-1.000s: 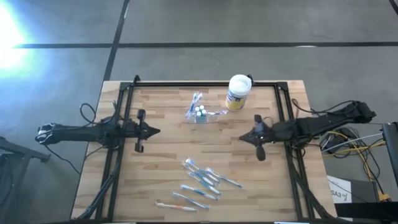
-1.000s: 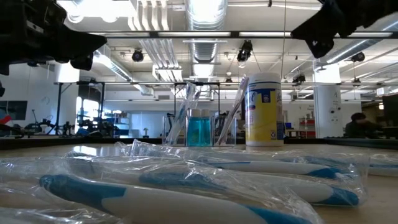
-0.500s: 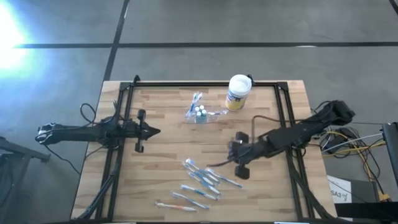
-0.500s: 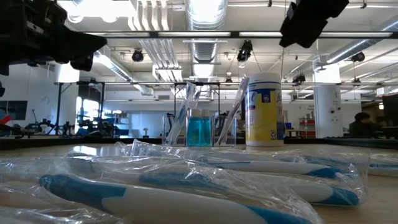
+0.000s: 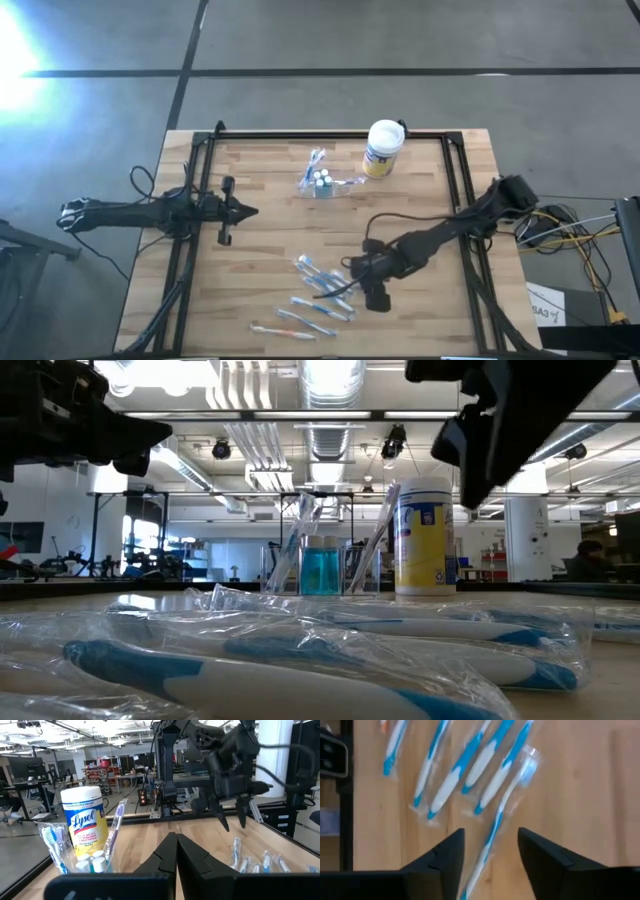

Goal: Pick & Place toothbrushing station
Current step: Put the blue toothbrush into the right section of the transparent organizer

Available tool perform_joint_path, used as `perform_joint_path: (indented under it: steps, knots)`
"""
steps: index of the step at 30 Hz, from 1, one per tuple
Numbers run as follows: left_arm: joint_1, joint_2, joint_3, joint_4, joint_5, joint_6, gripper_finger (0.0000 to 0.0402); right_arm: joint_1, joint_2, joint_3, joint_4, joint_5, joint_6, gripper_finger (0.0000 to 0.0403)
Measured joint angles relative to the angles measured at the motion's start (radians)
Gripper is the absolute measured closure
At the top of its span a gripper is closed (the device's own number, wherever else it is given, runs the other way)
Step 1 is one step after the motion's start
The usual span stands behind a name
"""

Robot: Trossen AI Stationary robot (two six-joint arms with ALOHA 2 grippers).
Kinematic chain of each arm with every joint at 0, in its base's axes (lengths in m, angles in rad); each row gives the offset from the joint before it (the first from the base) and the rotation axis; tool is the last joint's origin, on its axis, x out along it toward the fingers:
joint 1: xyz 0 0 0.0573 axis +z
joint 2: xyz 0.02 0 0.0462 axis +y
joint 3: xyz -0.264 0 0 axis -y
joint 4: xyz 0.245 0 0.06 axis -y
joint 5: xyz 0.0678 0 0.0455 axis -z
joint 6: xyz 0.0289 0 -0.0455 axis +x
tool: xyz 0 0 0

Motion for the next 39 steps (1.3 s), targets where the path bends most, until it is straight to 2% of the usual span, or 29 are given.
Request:
perform_joint_path:
  steps: [6,9,14,23,27,33,39]
  knots:
    - [0.0,0.0,0.0,0.0,0.0,0.0,0.0384,0.0,0.018,-0.076,-0.01,-0.007,0.082,0.0169]
    - [0.0,0.0,0.0,0.0,0.0,0.0,0.0385,-0.001,0.022,-0.132,0.067,-0.013,0.112,0.0159]
    - [0.0,0.0,0.0,0.0,0.0,0.0,0.0394,0.002,0.022,-0.227,0.209,-0.06,0.132,0.0159]
    - [0.0,0.0,0.0,0.0,-0.007,-0.001,0.0385,0.0,0.02,-0.305,0.29,-0.048,0.153,0.0176]
    - [0.0,0.0,0.0,0.0,-0.008,-0.005,0.0382,0.002,0.019,-0.311,0.275,0.028,0.174,0.0181]
    - [0.0,0.0,0.0,0.0,-0.008,-0.023,0.0392,-0.023,0.016,-0.299,0.083,0.217,0.181,0.0195]
    - [0.0,0.0,0.0,0.0,-0.008,-0.025,0.0394,-0.032,0.015,-0.28,0.074,0.225,0.063,0.0206]
